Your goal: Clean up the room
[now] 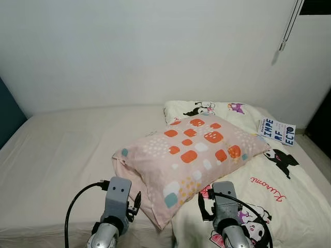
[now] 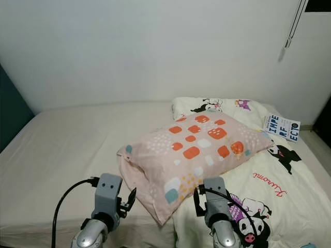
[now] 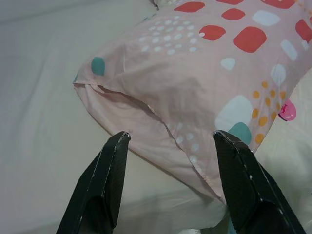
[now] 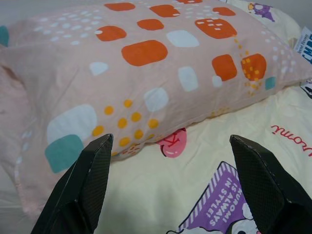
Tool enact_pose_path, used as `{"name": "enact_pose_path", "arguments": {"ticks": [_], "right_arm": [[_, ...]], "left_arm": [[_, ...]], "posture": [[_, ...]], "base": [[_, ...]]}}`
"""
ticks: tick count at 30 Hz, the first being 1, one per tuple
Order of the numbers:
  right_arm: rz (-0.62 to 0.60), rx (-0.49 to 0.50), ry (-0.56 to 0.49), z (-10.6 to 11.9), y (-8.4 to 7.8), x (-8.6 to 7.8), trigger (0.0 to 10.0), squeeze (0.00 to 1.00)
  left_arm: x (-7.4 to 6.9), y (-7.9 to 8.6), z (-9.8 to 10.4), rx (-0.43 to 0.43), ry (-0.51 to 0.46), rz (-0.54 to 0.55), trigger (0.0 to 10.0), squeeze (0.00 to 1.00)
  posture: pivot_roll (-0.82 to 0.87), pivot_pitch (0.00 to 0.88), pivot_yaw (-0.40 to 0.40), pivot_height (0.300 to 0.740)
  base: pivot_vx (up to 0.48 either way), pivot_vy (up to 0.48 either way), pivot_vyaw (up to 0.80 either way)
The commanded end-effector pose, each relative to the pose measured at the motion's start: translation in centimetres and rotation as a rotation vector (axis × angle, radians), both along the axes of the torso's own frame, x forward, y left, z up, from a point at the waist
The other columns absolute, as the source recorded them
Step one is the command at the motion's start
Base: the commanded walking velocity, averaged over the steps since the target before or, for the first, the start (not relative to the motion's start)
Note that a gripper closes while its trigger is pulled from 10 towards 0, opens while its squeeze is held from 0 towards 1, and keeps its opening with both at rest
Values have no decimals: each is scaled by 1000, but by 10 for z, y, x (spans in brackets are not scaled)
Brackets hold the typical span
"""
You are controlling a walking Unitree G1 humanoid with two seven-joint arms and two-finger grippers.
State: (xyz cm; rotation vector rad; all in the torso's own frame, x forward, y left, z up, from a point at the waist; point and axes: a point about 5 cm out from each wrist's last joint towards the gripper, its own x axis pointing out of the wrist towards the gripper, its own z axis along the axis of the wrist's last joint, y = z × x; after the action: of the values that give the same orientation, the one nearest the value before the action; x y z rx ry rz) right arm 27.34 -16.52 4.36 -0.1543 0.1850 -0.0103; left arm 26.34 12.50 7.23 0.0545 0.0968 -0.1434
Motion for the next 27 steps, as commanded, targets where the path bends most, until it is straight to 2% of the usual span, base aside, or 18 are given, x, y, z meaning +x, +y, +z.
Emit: {"name": "enact_pose_path", "arguments": {"ticks": [1,6,25,27], "right_arm": [[-2,17,29,-5,1,-2,10000,0],[4,11,27,-4,0,-1,10000,0],[19,2,27,-3,0,-1,10000,0],[22,2,27,-3,0,-1,10000,0]], "left_arm": [[-2,0,-4,-10,14,3,10000,0],[-2,0,-1,-58,1,7,10000,0],[-5,-2,0,-80,-14,-1,10000,0],[-6,-1,-1,-73,-19,7,10000,0]], "posture": [[-48,87,38,740],[-51,81,31,740],[-58,77,22,740],[-57,77,22,740]], "base": [[0,0,0],[0,0,0],[386,0,0],[0,0,0]]}}
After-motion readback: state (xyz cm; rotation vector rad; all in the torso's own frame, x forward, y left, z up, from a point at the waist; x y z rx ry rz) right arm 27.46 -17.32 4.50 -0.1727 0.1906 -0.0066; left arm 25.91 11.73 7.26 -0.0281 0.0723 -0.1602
